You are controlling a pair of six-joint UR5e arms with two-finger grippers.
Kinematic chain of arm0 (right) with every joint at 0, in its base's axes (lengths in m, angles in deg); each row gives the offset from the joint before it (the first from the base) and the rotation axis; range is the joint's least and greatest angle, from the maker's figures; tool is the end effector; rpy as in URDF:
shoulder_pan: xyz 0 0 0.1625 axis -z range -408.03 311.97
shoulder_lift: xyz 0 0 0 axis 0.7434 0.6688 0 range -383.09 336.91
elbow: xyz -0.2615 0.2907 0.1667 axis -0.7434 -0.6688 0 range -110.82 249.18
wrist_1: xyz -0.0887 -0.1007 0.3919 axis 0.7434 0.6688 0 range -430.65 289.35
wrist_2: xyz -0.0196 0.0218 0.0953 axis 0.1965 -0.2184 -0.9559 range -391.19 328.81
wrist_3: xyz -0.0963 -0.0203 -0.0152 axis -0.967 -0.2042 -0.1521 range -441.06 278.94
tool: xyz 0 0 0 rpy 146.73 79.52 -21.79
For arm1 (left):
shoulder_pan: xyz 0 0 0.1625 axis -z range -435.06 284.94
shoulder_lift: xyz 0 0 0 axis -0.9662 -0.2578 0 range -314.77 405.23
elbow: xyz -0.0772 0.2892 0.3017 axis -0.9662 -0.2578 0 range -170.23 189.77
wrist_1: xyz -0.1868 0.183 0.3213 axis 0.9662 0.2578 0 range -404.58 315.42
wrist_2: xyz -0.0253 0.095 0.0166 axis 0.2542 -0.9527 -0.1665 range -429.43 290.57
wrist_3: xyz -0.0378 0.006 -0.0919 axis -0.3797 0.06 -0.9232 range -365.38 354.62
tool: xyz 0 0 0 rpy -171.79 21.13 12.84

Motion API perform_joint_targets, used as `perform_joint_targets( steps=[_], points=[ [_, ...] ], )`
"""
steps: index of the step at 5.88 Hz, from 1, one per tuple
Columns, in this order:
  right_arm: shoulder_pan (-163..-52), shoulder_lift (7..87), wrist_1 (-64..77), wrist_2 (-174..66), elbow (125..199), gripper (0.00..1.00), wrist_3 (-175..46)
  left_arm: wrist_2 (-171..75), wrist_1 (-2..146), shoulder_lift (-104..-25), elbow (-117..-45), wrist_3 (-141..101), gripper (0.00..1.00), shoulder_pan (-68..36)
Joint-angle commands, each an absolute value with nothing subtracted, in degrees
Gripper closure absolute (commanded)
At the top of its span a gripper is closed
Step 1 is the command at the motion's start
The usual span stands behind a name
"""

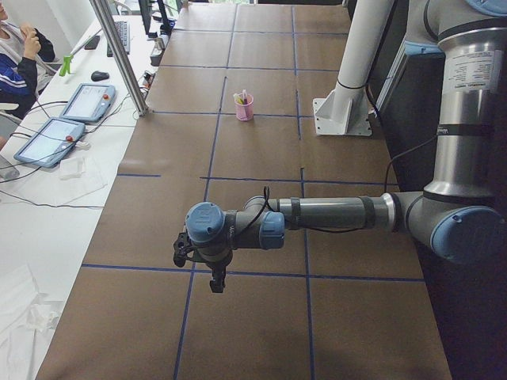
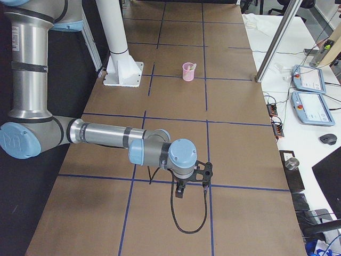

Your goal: Collect pens into pen holder

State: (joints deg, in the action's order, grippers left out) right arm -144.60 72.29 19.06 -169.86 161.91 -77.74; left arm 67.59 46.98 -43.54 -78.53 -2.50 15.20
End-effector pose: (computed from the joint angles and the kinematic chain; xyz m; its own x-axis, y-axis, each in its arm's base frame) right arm 0.1095 -0.4392 0.6736 0.6447 0.1637 0.7467 -0.1521 0.9847 -0.0845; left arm -0.0626 -0.4804 0.6777 0.6810 0.0297 -0.7317 -0.0298 0.9995 0.0128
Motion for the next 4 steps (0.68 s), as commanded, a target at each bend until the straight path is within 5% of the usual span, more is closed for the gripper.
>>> perform_joint_targets(
  steps=[1, 4],
  points=[
    [-144.5, 72.2, 19.1, -169.9, 161.9, 0.0, -77.8, 67.6, 46.9, -43.5, -78.4, -2.6, 0.0, 15.2],
    [-144.5, 72.2, 19.0, -169.8, 161.9, 0.0, -77.8, 67.5, 47.0, -43.6, -78.0, -2.6, 0.0, 15.1]
  ],
)
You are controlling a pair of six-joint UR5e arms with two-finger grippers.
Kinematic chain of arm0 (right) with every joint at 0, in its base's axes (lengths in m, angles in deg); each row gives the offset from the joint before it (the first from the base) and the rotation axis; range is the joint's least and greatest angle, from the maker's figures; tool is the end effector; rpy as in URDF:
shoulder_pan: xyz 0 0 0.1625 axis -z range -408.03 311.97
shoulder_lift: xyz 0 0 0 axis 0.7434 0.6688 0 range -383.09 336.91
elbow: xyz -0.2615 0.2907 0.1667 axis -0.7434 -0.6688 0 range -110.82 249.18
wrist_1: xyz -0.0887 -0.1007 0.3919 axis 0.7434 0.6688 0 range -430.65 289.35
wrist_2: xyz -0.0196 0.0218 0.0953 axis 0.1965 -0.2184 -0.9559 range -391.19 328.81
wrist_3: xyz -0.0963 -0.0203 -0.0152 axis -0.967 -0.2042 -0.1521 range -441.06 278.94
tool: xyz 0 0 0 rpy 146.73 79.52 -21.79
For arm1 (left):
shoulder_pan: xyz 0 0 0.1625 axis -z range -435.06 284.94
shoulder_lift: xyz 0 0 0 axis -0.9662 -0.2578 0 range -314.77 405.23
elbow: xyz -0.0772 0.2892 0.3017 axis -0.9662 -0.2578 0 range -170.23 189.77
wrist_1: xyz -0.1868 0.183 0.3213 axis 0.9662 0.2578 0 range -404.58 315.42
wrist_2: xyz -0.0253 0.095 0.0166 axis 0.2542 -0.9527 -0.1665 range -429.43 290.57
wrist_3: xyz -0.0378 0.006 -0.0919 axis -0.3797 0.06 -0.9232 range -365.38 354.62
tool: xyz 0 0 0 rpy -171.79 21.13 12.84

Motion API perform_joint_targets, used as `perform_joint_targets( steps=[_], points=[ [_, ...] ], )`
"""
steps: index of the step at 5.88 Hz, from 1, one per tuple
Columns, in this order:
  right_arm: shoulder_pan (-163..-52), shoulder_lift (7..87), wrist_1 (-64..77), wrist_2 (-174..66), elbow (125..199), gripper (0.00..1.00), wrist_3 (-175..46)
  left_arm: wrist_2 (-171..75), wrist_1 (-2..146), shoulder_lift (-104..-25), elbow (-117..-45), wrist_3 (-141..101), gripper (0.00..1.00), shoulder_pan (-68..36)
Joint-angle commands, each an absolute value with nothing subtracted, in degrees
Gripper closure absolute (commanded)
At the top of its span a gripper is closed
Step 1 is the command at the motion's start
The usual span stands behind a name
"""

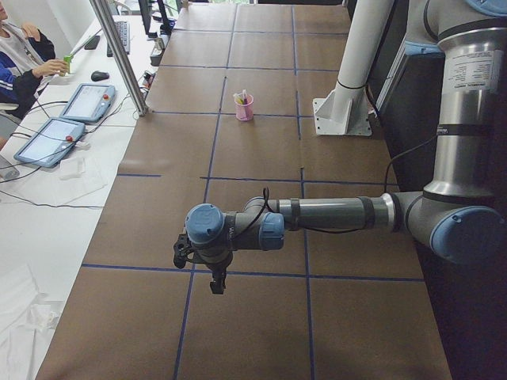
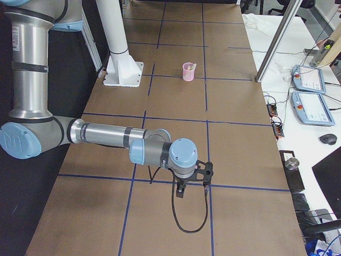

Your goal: Collect pens into pen holder

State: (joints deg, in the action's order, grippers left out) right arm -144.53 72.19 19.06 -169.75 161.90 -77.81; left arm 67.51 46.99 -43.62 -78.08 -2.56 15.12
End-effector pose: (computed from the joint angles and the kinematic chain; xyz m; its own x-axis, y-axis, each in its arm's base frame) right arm 0.1092 -0.4401 0.6731 0.6466 0.1606 0.7457 -0.1502 0.9853 -0.0820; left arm -0.0621 -0.4805 0.6809 0.6820 0.0250 -0.7309 -0.0305 0.9995 0.0058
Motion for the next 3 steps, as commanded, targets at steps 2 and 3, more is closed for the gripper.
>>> perform_joint_targets(
  steps=[2, 3],
  points=[
    [-144.5, 72.3, 18.7, -170.5, 161.9, 0.0, -77.6, 67.5, 47.0, -43.6, -77.9, -2.5, 0.0, 15.1],
    [-144.5, 72.4, 18.7, -171.1, 161.8, 0.0, -77.7, 67.5, 47.0, -43.5, -77.9, -2.5, 0.0, 15.1]
  ],
)
